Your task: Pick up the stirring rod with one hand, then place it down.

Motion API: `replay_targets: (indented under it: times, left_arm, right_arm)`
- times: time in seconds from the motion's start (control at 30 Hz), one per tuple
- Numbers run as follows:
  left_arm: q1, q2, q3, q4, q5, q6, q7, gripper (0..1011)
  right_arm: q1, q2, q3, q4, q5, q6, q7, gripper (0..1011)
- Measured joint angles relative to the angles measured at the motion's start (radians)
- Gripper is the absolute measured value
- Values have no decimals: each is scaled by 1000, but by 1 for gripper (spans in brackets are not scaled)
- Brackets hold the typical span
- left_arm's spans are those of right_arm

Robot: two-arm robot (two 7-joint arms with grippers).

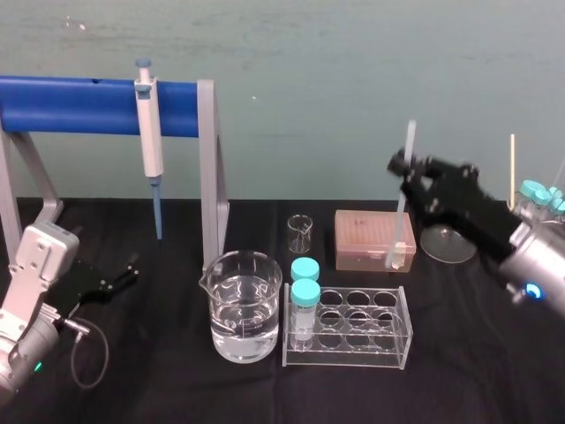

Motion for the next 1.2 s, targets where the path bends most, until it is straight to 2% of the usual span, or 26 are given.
replay_targets:
  times: [0.17,0.2,0.4,1.2]
  left_arm:
    - [0,0,0,0,0,0,0,1000]
    - [0,0,0,0,0,0,0,1000]
    - [0,0,0,0,0,0,0,1000]
    - [0,0,0,0,0,0,0,1000]
  right_arm:
    - [54,-23,8,15,23,3,4,72]
    - [80,-33,7,29,24,2,6,72]
    - [118,-44,-4,50,18,-1,13,72]
    - [133,-40,-13,59,3,-3,11,72]
